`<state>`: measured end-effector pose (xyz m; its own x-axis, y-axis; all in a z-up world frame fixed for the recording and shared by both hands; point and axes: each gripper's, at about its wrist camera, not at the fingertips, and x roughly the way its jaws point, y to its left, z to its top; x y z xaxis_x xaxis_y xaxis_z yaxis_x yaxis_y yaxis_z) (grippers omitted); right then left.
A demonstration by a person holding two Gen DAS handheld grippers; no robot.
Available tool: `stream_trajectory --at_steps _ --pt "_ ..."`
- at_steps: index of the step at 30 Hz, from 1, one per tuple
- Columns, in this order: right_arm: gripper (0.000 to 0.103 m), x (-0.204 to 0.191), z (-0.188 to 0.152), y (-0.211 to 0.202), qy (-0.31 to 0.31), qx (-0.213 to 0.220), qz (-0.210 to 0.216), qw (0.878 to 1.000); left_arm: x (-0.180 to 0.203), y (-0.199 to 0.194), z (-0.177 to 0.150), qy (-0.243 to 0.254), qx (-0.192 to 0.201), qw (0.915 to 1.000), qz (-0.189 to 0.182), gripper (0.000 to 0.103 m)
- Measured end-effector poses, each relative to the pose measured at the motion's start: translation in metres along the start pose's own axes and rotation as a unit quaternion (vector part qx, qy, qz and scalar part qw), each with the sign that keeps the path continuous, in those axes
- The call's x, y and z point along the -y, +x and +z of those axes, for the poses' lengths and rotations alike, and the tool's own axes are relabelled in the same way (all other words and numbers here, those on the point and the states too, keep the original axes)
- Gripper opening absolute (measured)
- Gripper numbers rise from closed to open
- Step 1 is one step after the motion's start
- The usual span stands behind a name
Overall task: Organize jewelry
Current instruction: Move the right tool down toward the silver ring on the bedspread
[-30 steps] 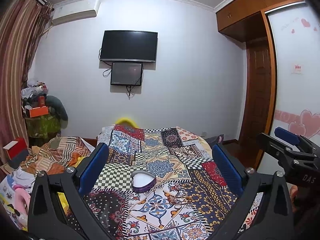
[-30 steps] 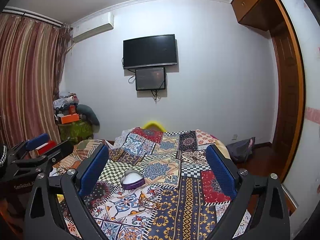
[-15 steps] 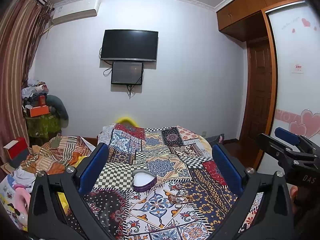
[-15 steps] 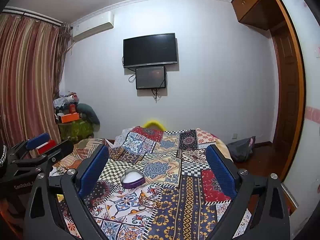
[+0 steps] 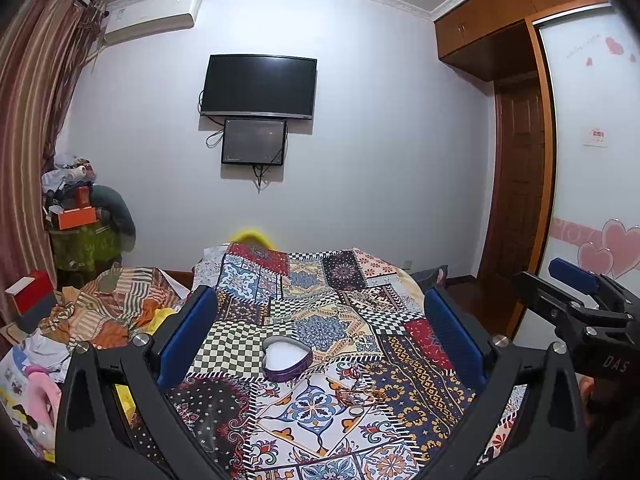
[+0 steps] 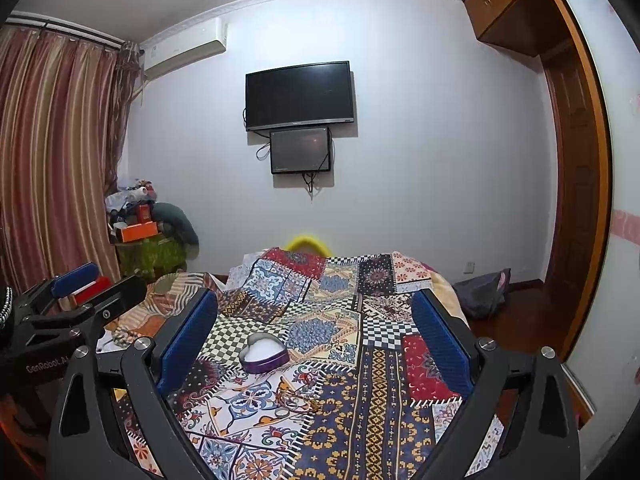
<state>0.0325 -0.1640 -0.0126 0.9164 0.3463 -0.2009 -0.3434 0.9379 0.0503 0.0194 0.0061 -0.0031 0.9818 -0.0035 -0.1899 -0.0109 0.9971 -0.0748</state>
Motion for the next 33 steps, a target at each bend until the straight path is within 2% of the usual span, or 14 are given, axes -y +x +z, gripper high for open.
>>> stream_trajectory --at_steps 11,15,20,23,28,30,32,33 --pt "0.097 0.010 -0.011 0.023 0.008 -0.032 -0.011 0.999 -0.003 0.024 -0.010 -0.008 -0.023 0.9997 -0.001 0.103" --pt "0.097 0.018 -0.025 0.042 0.011 -0.060 -0.021 0.998 -0.009 0.044 -0.018 -0.011 -0.043 0.9989 0.011 0.103" --pt "0.097 0.033 -0.046 0.073 0.013 -0.110 -0.031 0.993 -0.022 0.078 -0.038 -0.022 -0.086 0.9957 0.025 0.103" --pt "0.097 0.040 -0.063 0.091 0.019 -0.146 -0.026 0.989 -0.032 0.101 -0.055 -0.034 -0.126 0.9909 0.033 0.103" --pt "0.096 0.051 -0.081 0.113 0.030 -0.198 -0.018 0.980 -0.044 0.137 -0.086 -0.043 -0.190 0.9806 0.023 0.102" --pt "0.096 0.053 -0.088 0.118 0.028 -0.209 -0.015 0.977 -0.044 0.144 -0.100 -0.045 -0.206 0.9774 0.020 0.099" --pt "0.090 0.053 -0.094 0.125 0.027 -0.226 -0.005 0.974 -0.042 0.157 -0.114 -0.045 -0.234 0.9712 0.004 0.089" --pt "0.085 0.052 -0.097 0.129 0.025 -0.236 0.004 0.971 -0.041 0.162 -0.119 -0.046 -0.247 0.9678 -0.006 0.087"
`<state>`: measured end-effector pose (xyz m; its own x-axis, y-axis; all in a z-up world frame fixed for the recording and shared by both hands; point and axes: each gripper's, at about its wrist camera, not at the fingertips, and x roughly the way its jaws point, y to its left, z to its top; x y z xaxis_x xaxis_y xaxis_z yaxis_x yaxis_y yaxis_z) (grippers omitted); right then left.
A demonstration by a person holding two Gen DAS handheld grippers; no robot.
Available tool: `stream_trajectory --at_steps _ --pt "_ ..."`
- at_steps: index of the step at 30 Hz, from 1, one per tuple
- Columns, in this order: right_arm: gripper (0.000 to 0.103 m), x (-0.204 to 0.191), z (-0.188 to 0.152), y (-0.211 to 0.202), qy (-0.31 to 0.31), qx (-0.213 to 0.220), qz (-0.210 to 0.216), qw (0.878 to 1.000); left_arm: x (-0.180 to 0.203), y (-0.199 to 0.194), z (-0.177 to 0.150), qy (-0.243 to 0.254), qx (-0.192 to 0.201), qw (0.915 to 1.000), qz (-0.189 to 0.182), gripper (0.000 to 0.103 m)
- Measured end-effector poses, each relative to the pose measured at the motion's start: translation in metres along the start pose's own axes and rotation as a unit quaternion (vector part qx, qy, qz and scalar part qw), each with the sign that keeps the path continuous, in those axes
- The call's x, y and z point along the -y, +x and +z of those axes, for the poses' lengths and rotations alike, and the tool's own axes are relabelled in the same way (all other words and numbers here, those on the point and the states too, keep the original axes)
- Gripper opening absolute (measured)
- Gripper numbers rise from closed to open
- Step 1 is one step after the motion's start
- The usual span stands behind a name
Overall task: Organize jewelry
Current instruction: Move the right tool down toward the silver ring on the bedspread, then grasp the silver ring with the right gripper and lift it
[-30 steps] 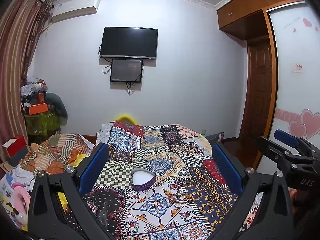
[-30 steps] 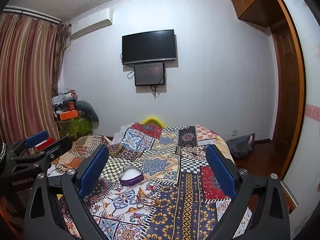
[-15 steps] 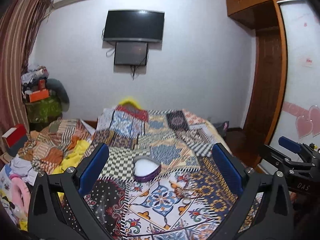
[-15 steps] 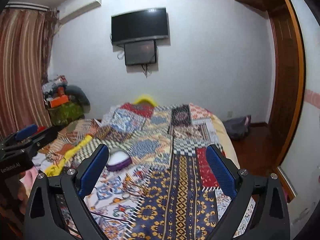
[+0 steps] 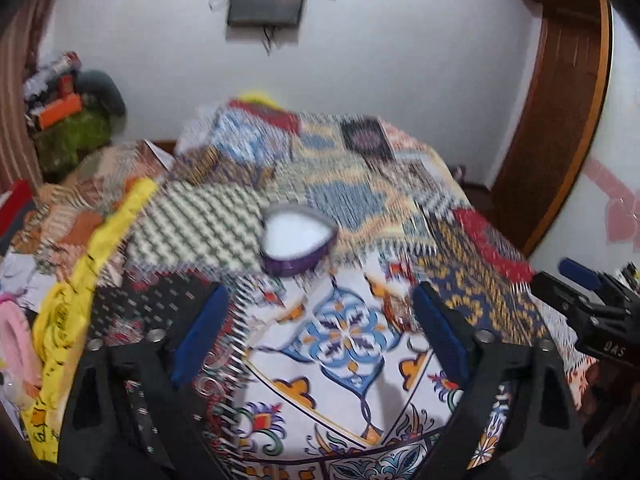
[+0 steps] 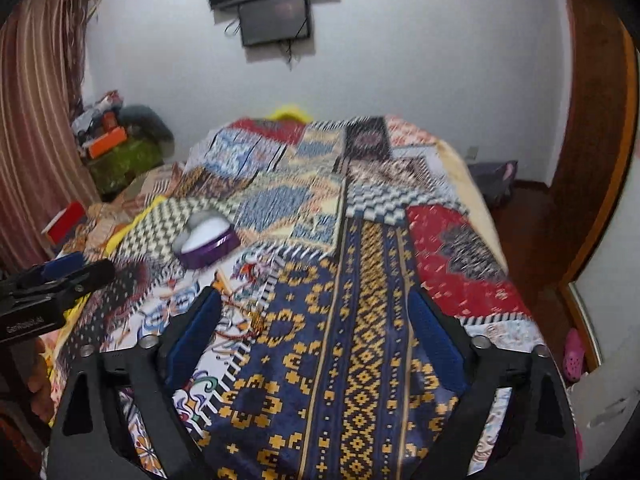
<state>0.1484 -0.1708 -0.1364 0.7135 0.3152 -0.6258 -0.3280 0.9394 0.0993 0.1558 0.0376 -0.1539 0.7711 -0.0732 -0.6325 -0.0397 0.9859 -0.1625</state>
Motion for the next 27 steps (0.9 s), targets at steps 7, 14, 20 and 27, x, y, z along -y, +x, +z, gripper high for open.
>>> stream_trajectory --at_steps 7,14,20,27 --pt "0.058 -0.004 -0.008 0.021 -0.012 -0.040 0.037 0.998 0.017 0.030 -0.014 0.016 -0.056 0.9967 -0.057 0.071" --pt "0.042 -0.003 -0.010 0.030 -0.019 -0.053 0.047 0.997 0.041 0.051 -0.020 0.034 -0.100 0.9895 -0.099 0.048" --pt "0.033 -0.004 -0.013 0.033 -0.022 -0.060 0.059 0.996 0.052 0.059 -0.026 0.046 -0.114 0.9863 -0.110 0.033" --pt "0.031 -0.011 -0.011 0.036 -0.029 -0.065 0.072 0.995 0.054 0.066 -0.029 0.047 -0.116 0.9851 -0.118 0.021"
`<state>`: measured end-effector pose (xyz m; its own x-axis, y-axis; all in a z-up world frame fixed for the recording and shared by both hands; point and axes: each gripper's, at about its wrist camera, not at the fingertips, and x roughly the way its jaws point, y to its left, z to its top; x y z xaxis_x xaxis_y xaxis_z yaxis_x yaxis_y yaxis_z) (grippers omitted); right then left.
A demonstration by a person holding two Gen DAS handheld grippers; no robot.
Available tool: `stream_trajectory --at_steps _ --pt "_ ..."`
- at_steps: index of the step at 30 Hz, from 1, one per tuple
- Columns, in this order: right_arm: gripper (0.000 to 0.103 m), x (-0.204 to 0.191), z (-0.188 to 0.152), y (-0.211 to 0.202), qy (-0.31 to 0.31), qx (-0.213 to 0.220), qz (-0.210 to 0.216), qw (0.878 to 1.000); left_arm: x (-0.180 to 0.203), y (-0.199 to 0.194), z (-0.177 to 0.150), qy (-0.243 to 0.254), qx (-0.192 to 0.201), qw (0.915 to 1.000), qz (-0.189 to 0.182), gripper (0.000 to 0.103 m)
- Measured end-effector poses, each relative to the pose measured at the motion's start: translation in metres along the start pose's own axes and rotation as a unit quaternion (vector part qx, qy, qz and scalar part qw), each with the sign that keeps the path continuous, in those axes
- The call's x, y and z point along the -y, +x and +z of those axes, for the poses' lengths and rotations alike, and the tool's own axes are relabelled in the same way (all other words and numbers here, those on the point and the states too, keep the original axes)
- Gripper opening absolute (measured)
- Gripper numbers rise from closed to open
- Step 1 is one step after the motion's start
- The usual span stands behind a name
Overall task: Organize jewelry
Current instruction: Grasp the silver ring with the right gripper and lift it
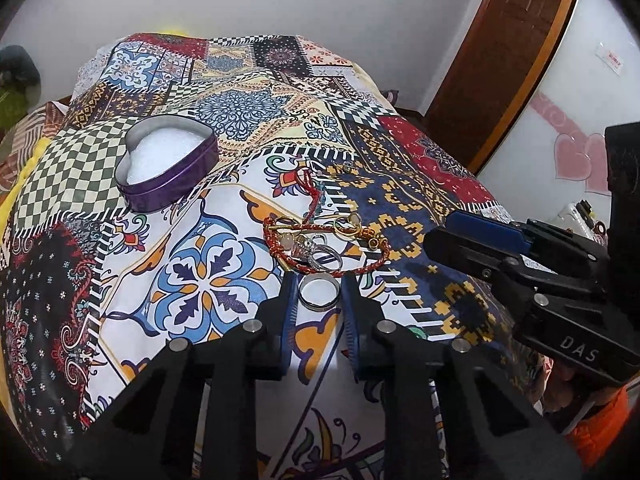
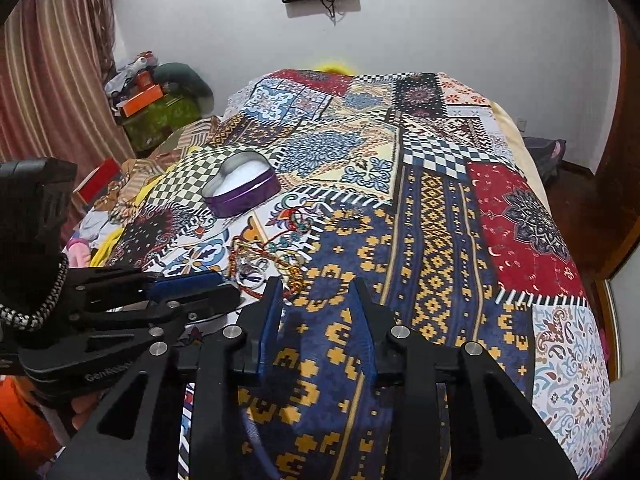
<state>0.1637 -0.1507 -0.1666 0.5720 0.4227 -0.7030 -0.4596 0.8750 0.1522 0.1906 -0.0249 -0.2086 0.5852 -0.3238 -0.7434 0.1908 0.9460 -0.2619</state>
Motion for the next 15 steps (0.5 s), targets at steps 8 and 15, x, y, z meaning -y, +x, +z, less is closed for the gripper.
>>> stream_trajectory --at_steps 8,15 --pt "0.030 -0.018 0.011 0.018 -0.025 -0.014 0.022 0.999 -0.008 -0.008 0.000 -0.006 0.017 0.9998 0.007 0.021" --pt "0.022 -0.029 0.019 0.039 -0.038 -0.039 0.046 0.997 -0.029 -0.023 0.002 -0.015 0.041 0.9985 0.033 0.021"
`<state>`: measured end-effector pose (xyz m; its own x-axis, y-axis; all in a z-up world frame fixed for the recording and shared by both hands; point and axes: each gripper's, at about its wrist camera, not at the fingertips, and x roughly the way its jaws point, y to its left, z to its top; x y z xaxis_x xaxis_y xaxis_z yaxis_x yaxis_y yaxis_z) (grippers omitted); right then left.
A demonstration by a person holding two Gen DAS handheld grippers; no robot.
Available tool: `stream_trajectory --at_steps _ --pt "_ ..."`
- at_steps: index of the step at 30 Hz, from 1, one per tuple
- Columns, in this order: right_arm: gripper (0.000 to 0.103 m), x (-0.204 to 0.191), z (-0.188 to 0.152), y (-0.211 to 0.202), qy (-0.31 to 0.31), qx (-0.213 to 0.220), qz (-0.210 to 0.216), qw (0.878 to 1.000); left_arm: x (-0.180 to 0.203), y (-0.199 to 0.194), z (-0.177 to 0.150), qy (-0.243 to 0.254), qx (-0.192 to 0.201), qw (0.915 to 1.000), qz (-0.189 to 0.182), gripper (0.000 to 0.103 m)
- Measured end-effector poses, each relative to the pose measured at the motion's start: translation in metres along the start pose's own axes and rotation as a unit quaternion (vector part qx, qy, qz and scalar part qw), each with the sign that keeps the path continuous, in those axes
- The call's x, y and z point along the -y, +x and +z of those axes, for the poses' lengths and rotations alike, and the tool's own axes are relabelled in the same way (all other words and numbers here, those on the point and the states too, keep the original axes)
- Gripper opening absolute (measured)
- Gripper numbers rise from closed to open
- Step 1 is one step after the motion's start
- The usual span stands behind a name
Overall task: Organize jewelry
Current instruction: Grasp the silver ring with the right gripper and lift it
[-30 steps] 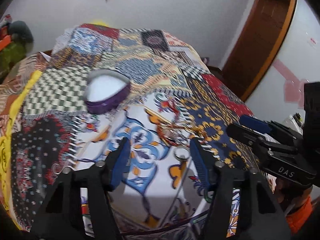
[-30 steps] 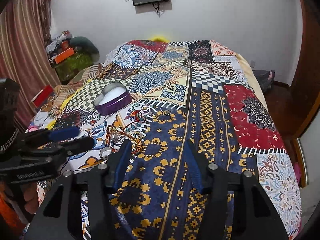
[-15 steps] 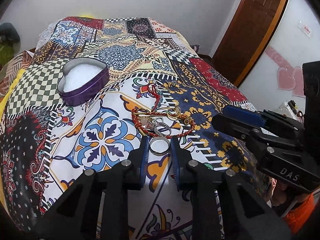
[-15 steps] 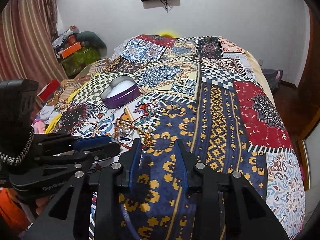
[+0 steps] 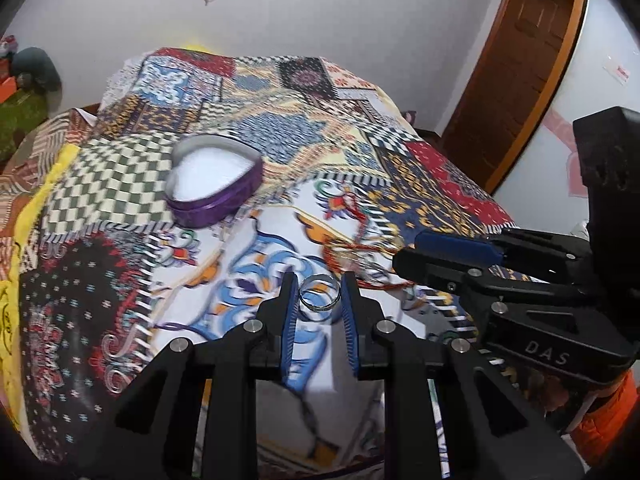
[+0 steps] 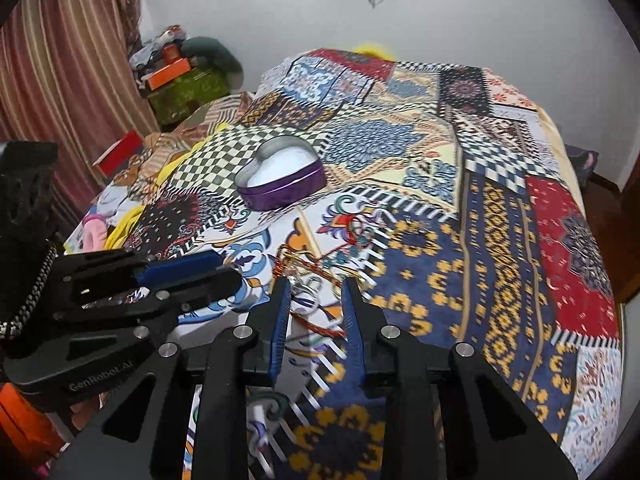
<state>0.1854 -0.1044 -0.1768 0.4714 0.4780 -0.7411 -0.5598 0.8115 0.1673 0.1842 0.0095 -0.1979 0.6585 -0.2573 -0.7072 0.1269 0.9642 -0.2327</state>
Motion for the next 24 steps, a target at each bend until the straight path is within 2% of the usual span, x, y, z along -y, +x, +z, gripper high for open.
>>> stream_trajectory --at_steps 12,13,18,24 --pt "0.019 -0.014 0.008 0.026 -0.049 -0.047 0.001 0.998 -0.021 -0.003 -0.001 -0.021 0.012 0.9997 0.006 0.021" --pt "0.016 -0.015 0.008 0.027 -0.051 -0.049 -0.002 0.997 -0.022 -0.003 -0.002 -0.023 0.011 0.9997 0.006 0.021" --pt "0.011 -0.017 0.008 0.026 -0.059 -0.046 -0.003 0.997 -0.022 -0.005 -0.004 -0.022 0.012 0.9996 0.011 0.021" --pt "0.011 -0.017 0.009 0.022 -0.057 -0.038 -0.009 0.998 -0.019 -0.015 -0.002 -0.017 0.022 0.9994 0.020 0.021"
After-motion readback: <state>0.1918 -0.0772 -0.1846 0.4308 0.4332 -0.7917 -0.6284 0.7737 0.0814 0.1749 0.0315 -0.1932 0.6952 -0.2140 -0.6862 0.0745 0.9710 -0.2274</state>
